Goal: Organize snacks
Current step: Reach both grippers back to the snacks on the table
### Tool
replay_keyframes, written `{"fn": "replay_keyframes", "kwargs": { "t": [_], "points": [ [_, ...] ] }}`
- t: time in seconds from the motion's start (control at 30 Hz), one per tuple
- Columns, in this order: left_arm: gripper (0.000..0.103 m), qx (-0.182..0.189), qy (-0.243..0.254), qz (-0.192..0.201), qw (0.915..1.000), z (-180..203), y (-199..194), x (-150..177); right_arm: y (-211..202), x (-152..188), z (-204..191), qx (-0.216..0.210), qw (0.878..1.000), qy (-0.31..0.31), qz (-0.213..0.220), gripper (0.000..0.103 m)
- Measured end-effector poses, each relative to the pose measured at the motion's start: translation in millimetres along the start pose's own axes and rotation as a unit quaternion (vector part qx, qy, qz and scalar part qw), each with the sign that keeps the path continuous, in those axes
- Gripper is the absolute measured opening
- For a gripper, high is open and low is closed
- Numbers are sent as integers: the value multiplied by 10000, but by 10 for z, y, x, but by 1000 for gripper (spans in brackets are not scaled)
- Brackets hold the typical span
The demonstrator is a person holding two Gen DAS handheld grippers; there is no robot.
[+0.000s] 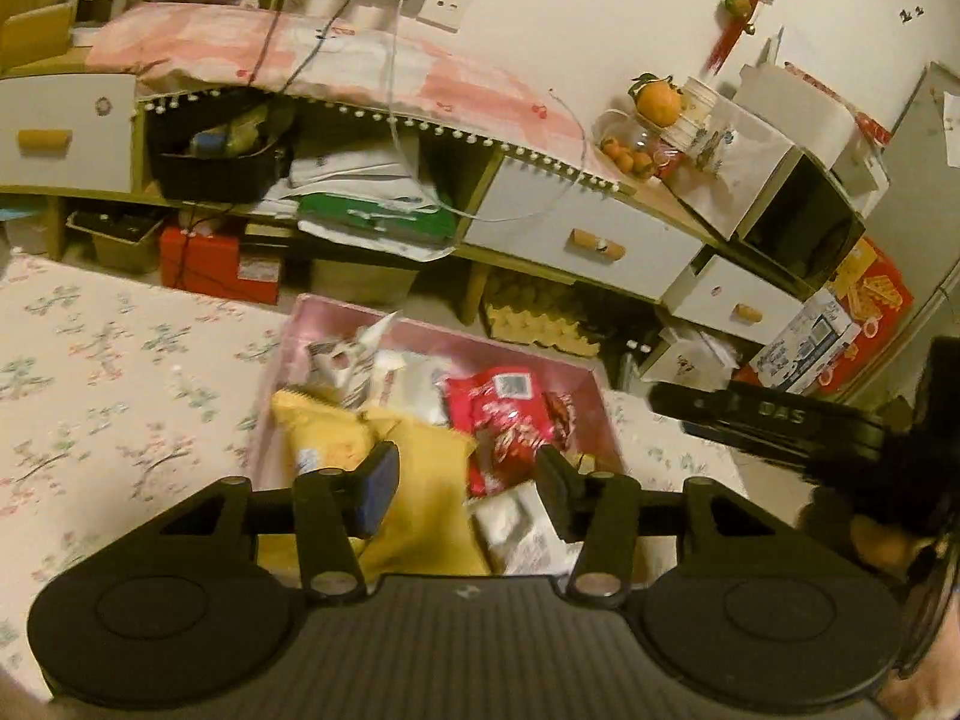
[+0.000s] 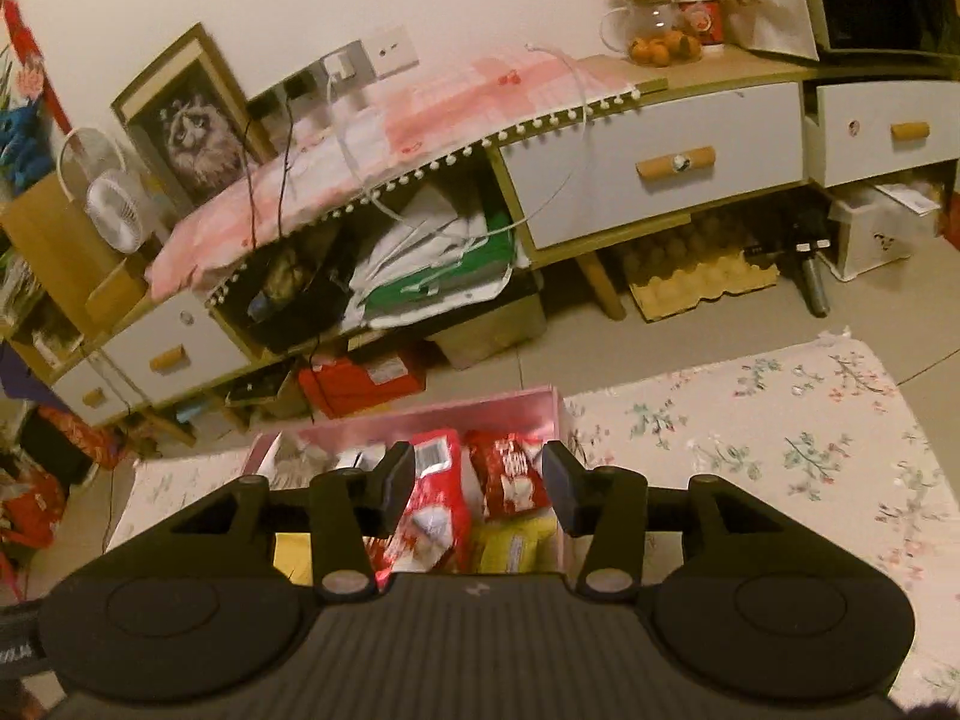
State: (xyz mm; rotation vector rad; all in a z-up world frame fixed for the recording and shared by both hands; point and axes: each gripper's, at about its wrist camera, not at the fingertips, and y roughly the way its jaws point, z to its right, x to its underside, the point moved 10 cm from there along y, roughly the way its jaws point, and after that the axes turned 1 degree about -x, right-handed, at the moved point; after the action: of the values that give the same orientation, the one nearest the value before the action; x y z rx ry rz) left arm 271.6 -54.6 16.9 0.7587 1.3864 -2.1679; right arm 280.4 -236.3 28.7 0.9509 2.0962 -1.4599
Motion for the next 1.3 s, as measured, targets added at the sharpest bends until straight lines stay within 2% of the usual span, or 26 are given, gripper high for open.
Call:
{"fn": "replay_keyframes", "kwargs": {
  "t": [0.13, 0.23, 0.33, 0.43, 0.57, 0.7, 0.83, 0.9, 0.97, 1.1, 1.3],
  "points": [
    [58, -106, 26, -122, 9999, -109, -239, 148, -207, 126, -137, 17, 9993, -300, -208, 45],
    [59, -244, 103, -163, 9995, -198, -396, 267, -334, 264, -218, 58, 9989, -284, -373, 49],
    [60, -438, 352, -230, 9982, -305, -556, 460, -437, 493, -355, -35, 9971, -286, -711, 53],
    [60, -465, 460, -350, 9972, -435, -677, 654, -569, 724, -506, 19, 9943, -587, -891, 56],
    [60, -541, 316, -646, 9959, -591, -751, 900, -735, 982, -665, -104, 9920, -694, -1046, 58],
    [62, -407, 190, -808, 9957, -593, -787, 1094, -813, 1186, -779, -154, 9897, -743, -1214, 59],
    [66, -490, 451, -997, 9928, -551, -712, 1280, -779, 1323, -797, -177, 9876, -715, -1387, 64],
    [70, -592, 589, -1125, 9901, -553, -640, 1381, -677, 1418, -738, 32, 9856, -819, -1481, 66],
    [70, -615, 651, -1276, 9878, -549, -561, 1459, -559, 1573, -673, 184, 9817, -818, -1708, 66],
    [71, -622, 671, -1344, 9867, -551, -478, 1495, -352, 1805, -596, 50, 9745, -412, -2204, 66],
    [72, -702, 803, -1486, 9831, -569, -388, 1576, -237, 1951, -551, 232, 9700, -336, -2397, 67]
  ]
}}
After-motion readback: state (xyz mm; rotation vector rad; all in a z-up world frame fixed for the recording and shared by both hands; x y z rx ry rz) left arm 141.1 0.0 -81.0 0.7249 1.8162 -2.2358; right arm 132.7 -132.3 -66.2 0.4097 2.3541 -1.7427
